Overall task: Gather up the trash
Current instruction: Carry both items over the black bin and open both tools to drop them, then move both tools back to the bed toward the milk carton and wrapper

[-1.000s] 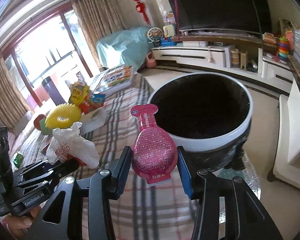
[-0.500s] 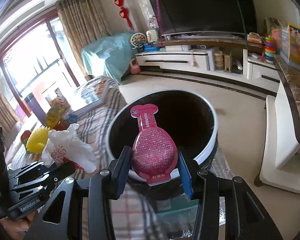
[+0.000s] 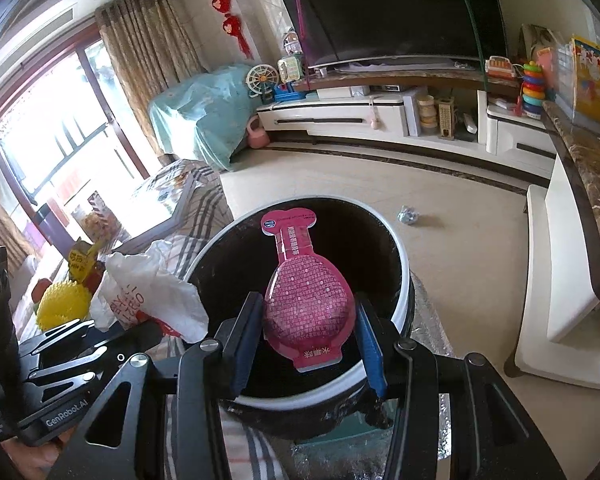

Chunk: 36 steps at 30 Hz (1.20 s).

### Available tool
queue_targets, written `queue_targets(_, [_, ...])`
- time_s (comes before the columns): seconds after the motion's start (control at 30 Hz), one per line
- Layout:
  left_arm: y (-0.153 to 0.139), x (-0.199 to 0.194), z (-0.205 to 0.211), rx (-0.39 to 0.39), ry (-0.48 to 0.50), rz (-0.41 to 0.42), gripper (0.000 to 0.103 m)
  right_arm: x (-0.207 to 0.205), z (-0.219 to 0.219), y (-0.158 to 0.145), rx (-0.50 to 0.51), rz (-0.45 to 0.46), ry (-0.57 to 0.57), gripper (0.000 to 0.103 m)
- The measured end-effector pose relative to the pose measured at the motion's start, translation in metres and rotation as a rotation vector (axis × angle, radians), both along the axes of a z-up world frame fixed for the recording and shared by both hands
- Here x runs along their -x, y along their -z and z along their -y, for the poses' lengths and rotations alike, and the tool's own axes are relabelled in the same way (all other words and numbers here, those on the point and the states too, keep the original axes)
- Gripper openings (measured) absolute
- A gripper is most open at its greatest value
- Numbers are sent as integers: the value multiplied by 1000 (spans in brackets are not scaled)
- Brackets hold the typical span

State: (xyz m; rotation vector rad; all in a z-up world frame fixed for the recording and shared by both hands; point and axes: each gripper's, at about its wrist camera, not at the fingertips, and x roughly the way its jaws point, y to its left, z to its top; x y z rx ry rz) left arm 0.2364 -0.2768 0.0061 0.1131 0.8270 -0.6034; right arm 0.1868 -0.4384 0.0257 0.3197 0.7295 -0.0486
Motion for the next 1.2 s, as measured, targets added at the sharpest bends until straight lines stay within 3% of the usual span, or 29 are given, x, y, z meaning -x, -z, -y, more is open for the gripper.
queue_targets(0.43, [8, -15, 17, -38, 7, -13, 34, -20, 10, 6, -11, -23, -7, 46])
queue_targets(0.5, [8, -15, 17, -42, 4, -15, 40, -20, 11, 7, -13, -26, -3, 47])
queue_targets(0.57, [9, -14, 17, -45, -6, -15, 59, -20, 13, 6, -17, -26, 2, 48])
queue_targets(0.67, [7, -11, 12, -38, -24, -3, 68, -18, 15, 4, -28, -18, 6, 50])
queue_targets(0.87, [8, 3, -9, -11, -55, -12, 69, -3, 11, -5, -35, 23, 22, 67])
queue_targets(0.93, [7, 10, -18, 6, -65, -12, 69, 4, 5, -7, -36, 45, 21, 82])
queue_targets(1.0, [7, 18, -30, 16, -76, -3, 69, 10, -2, -8, -34, 61, 18, 89])
queue_targets(1.2, [10, 44, -64, 39, -110, 8, 70, 28, -27, -4, -43, 84, -1, 91])
